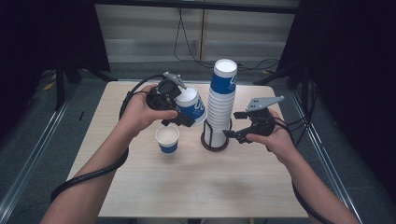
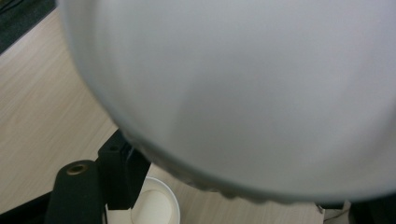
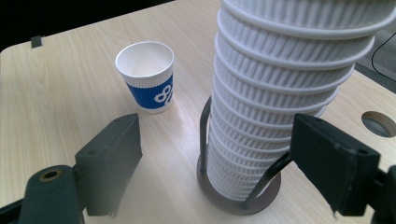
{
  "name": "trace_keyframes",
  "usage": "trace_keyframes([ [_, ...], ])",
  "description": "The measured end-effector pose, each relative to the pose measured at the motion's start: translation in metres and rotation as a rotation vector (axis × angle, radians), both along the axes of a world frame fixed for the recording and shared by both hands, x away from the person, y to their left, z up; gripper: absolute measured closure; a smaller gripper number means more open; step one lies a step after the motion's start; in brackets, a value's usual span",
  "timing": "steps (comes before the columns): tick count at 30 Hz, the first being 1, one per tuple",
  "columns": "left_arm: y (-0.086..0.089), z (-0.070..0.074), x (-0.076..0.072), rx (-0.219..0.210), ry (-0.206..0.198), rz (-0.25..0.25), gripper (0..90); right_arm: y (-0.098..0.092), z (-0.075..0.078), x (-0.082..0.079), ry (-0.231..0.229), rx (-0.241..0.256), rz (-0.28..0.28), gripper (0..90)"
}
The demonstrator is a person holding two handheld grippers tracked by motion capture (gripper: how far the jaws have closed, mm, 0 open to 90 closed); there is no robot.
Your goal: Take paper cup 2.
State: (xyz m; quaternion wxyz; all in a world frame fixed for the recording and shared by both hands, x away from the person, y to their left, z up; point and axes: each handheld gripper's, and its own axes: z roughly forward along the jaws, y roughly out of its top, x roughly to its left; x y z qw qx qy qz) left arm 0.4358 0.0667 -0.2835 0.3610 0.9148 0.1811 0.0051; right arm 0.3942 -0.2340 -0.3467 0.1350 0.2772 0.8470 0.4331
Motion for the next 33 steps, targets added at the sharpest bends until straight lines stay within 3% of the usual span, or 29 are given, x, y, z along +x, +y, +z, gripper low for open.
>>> trace_keyframes([
  [7, -0.005, -0.010, -0.003, 0.011, 0.013, -0.021, 27.0, 0.000, -0.004, -0.004, 0.008, 0.026, 0.023, 16.2],
  [17, -0.014, -0.023, -0.008, 0.055, 0.025, -0.067, 26.9, 0.001, -0.010, -0.011, 0.014, 0.016, 0.054, 16.5],
  [23, -0.021, -0.032, -0.012, 0.091, 0.034, -0.095, 26.9, 0.000, -0.013, -0.014, 0.021, 0.011, 0.062, 16.6],
  [33, -0.030, -0.045, -0.018, 0.196, 0.041, -0.125, 26.9, 0.004, -0.020, -0.018, 0.036, -0.010, 0.101, 16.8],
])
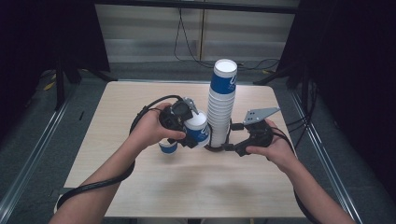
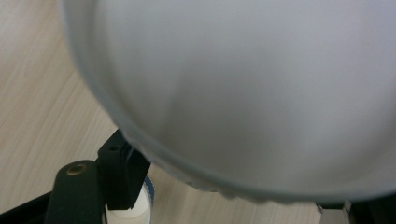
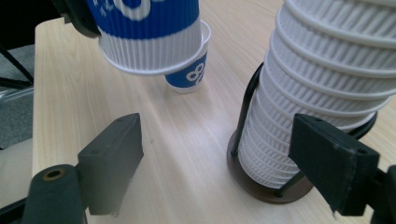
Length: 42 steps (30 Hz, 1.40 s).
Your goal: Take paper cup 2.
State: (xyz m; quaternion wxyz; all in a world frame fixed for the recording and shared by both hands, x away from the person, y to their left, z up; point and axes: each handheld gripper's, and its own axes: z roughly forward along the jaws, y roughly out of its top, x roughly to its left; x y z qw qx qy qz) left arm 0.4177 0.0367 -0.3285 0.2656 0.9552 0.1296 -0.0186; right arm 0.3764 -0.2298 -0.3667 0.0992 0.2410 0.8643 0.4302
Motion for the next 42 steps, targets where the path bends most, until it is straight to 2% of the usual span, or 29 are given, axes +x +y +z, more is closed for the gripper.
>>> trace_keyframes([
  [1, -0.001, -0.001, 0.000, 0.023, -0.002, -0.016, 26.9, 0.000, 0.000, 0.000, 0.003, -0.005, 0.000, 16.8],
  [14, -0.014, -0.014, -0.006, 0.066, 0.014, -0.041, 26.9, 0.001, -0.008, -0.005, 0.014, -0.027, 0.025, 16.9],
  [28, -0.031, -0.027, -0.009, 0.156, 0.014, -0.094, 26.9, 0.003, -0.006, -0.009, 0.025, -0.036, 0.061, 16.9],
  [42, -0.049, -0.038, -0.012, 0.192, 0.021, -0.145, 26.9, 0.012, -0.002, -0.008, 0.043, -0.020, 0.118, 16.9],
])
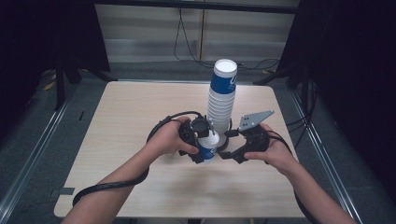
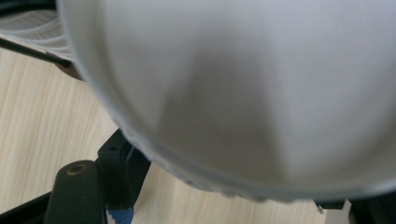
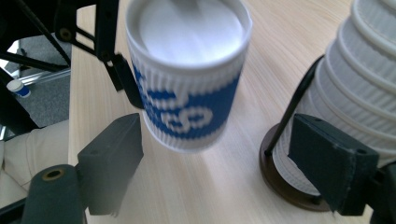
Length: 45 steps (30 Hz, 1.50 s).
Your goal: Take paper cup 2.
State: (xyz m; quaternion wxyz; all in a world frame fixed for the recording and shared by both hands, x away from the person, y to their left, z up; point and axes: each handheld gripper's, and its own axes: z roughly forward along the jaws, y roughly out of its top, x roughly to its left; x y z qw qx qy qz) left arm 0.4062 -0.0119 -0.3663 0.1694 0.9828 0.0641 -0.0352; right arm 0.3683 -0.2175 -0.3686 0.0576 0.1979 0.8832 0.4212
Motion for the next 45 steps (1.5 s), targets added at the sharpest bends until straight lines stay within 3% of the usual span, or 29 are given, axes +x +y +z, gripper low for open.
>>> trace_keyframes([
  [9, -0.014, -0.007, -0.004, -0.006, -0.008, -0.061, 26.9, 0.017, 0.003, 0.000, 0.013, 0.014, 0.050, 17.6],
  [10, -0.015, -0.007, -0.003, -0.009, -0.014, -0.084, 26.9, 0.018, 0.004, -0.001, 0.016, 0.012, 0.054, 18.9],
  [11, -0.015, -0.008, -0.006, -0.013, -0.004, -0.065, 26.8, 0.019, 0.004, -0.001, 0.021, 0.014, 0.055, 19.7],
  [14, -0.016, -0.010, -0.007, -0.018, -0.009, -0.082, 26.7, 0.019, 0.005, -0.001, 0.026, 0.023, 0.061, 26.1],
  [15, -0.016, -0.011, -0.006, -0.015, -0.013, -0.111, 26.7, 0.019, 0.005, -0.001, 0.028, 0.026, 0.063, 28.9],
  [16, -0.016, -0.011, -0.006, -0.014, -0.015, -0.114, 26.6, 0.019, 0.004, -0.001, 0.036, 0.024, 0.060, 28.9],
  [17, -0.015, -0.012, -0.008, -0.026, 0.000, -0.084, 26.6, 0.018, 0.004, -0.001, 0.039, 0.023, 0.058, 29.2],
  [20, -0.014, -0.012, -0.008, -0.040, -0.007, -0.083, 26.2, 0.016, 0.002, -0.002, 0.029, 0.033, 0.059, 29.8],
  [24, -0.009, -0.013, -0.007, -0.101, -0.022, -0.071, 23.4, 0.012, 0.003, -0.002, 0.021, 0.057, 0.048, 30.0],
  [32, 0.009, -0.016, -0.002, -0.210, 0.016, 0.005, 18.8, 0.002, 0.007, -0.003, 0.008, 0.082, 0.019, 29.9],
  [37, 0.019, -0.017, -0.002, -0.293, 0.009, 0.014, 18.1, -0.004, 0.006, -0.004, 0.011, 0.105, -0.001, 29.9],
  [43, 0.025, -0.023, -0.002, -0.328, 0.003, 0.028, 16.3, -0.010, 0.003, -0.005, 0.017, 0.132, -0.017, 29.9],
  [45, 0.026, -0.026, -0.002, -0.367, 0.022, 0.043, 16.5, -0.010, 0.002, -0.005, 0.011, 0.128, -0.021, 29.9],
])
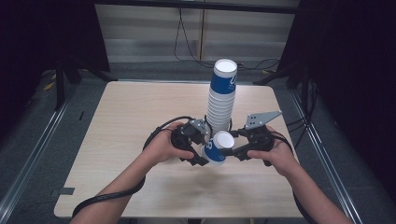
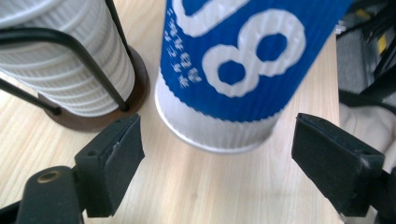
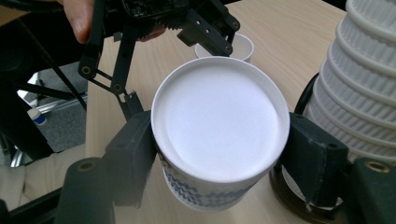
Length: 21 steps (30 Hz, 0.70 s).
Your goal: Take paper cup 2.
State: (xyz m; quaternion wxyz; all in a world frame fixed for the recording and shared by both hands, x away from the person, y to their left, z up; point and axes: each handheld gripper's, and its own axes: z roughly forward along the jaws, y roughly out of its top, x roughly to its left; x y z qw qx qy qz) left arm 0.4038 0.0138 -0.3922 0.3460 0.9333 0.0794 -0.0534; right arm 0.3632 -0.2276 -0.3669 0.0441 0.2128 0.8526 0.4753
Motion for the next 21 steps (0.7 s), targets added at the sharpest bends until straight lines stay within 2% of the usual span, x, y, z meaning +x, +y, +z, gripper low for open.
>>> trace_keyframes([
  [3, 0.000, -0.004, 0.001, -0.014, 0.007, -0.010, 16.3, -0.001, 0.000, 0.000, 0.002, 0.009, -0.002, 29.9],
  [6, -0.001, -0.008, 0.001, -0.023, -0.003, -0.009, 16.0, -0.002, -0.001, 0.000, 0.001, 0.009, -0.001, 29.9],
  [7, -0.002, -0.009, 0.001, -0.045, 0.002, -0.007, 16.0, -0.002, -0.002, 0.000, -0.001, 0.006, -0.003, 29.9],
  [9, -0.002, -0.011, 0.001, -0.040, 0.000, -0.012, 16.2, -0.001, -0.002, 0.001, 0.000, 0.013, -0.002, 29.9],
  [10, -0.002, -0.010, 0.001, -0.024, -0.008, -0.014, 16.3, -0.001, -0.001, 0.001, -0.003, 0.008, -0.005, 29.9],
  [11, -0.003, -0.013, 0.001, -0.056, -0.001, -0.002, 16.3, -0.001, -0.001, 0.001, 0.001, 0.013, -0.001, 29.9],
  [16, -0.005, -0.014, 0.001, -0.074, -0.005, -0.004, 15.7, 0.003, 0.002, 0.004, -0.008, 0.010, 0.007, 29.9],
  [19, -0.006, -0.015, 0.002, -0.070, -0.003, -0.010, 15.8, 0.005, 0.003, 0.004, -0.007, 0.016, 0.015, 29.9],
  [21, -0.008, -0.016, 0.003, -0.083, 0.001, 0.001, 15.7, 0.005, 0.003, 0.004, -0.004, 0.019, 0.013, 29.9],
])
